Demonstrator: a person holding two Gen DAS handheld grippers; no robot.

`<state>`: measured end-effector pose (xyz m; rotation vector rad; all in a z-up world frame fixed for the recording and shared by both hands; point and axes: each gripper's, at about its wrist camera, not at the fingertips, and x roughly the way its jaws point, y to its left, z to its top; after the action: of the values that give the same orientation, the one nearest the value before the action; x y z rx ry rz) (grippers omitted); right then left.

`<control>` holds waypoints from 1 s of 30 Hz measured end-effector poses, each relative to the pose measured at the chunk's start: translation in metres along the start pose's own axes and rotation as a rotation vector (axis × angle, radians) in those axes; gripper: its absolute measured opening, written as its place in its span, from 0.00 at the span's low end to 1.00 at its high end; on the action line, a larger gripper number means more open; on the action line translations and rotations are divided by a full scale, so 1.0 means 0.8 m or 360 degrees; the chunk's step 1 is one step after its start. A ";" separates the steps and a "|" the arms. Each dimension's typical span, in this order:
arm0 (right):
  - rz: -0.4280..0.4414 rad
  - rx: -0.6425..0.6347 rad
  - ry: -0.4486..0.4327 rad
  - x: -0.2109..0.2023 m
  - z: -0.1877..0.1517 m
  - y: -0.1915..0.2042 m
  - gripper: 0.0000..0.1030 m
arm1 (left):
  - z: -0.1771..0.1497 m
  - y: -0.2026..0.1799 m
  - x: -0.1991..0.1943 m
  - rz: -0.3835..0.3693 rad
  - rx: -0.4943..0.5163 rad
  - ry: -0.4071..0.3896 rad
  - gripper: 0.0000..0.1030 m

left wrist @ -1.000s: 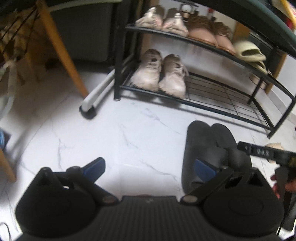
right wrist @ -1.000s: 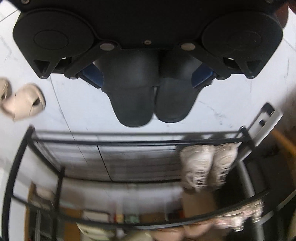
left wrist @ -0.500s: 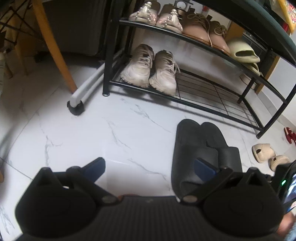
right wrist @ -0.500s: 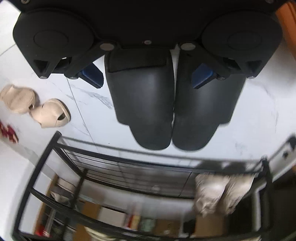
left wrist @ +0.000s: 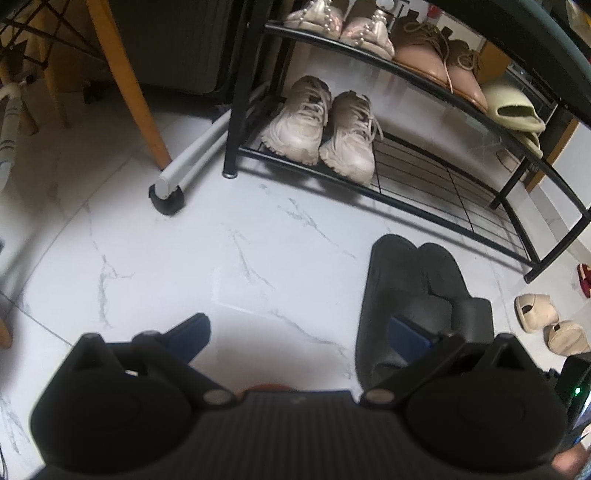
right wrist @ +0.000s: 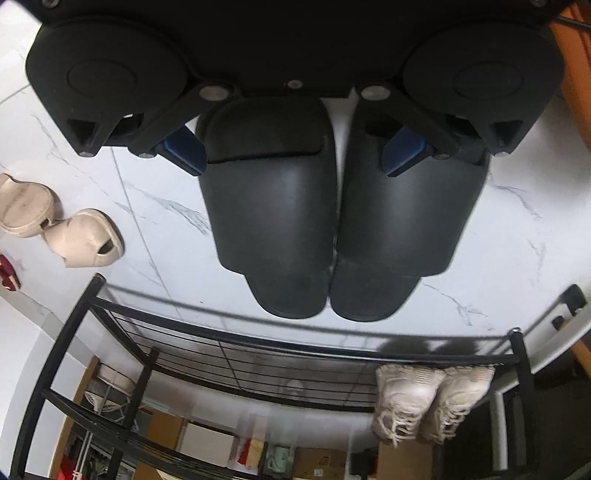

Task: Organize scattered shoes
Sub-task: 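Close the right tool on both black slipper heels together, then carry the slipper pair in the right tool onto the rack's lower shelf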

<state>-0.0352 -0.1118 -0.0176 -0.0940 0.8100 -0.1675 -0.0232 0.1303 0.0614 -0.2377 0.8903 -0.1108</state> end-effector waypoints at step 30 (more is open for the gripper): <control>0.0170 -0.0248 0.0070 0.003 -0.011 0.029 1.00 | 0.002 0.016 0.019 0.0083 -0.0064 0.0092 0.99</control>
<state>-0.0374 -0.0896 -0.0293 -0.1943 0.8690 -0.0052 -0.0126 0.1398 0.0476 -0.2494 0.9561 -0.0520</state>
